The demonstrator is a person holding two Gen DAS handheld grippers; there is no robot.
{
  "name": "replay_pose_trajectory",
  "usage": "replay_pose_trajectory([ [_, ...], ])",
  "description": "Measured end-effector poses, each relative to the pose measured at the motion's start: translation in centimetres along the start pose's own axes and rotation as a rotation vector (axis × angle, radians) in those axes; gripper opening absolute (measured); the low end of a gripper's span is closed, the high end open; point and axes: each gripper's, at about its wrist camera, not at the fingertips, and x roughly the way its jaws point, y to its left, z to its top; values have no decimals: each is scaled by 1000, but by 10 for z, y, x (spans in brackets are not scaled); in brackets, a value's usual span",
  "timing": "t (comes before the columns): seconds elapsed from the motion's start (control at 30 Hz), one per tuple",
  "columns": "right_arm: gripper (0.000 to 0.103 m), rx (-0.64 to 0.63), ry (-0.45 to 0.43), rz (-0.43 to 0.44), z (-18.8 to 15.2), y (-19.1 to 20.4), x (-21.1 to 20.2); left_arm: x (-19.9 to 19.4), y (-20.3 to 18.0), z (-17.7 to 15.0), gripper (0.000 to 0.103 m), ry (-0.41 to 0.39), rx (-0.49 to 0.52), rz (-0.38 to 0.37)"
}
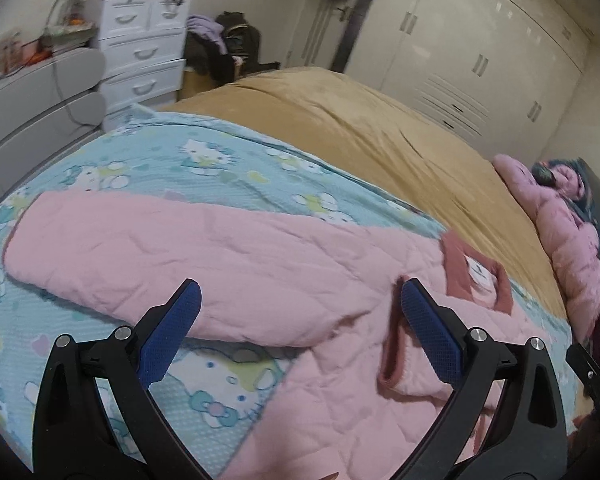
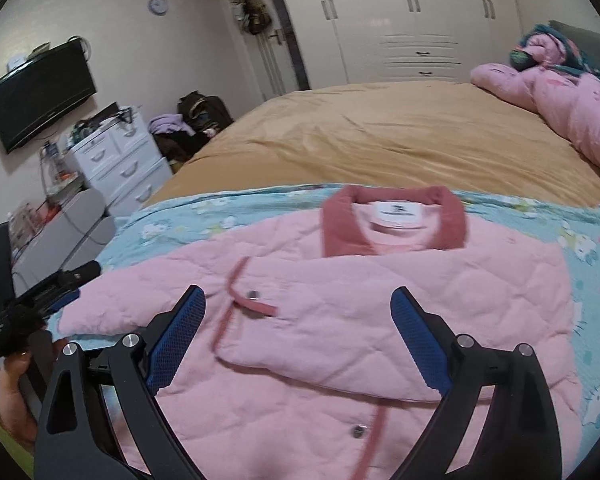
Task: Fold large clothes
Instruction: 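Grasp the other sleeve cuff with the left tool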
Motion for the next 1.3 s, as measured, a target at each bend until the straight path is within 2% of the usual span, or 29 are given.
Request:
replay_pose_trajectory([
  [0.17, 93, -44, -2, 45, 9, 40, 8, -3, 21, 8, 94, -20, -20, 65],
  [0.37, 93, -34, 14, 115, 12, 77, 24, -8, 52, 15, 94, -29, -87, 80],
  [0.63, 93, -100, 68, 151, 8, 127, 54, -12, 102, 22, 94, -43, -191, 144],
  [1.03, 93, -189, 121, 211, 1, 177, 88, -10, 173, 18, 94, -18, -313, 262],
  [1.3, 93, -285, 163, 239, -9, 213, 114, -2, 209, 7, 94, 9, -426, 302],
])
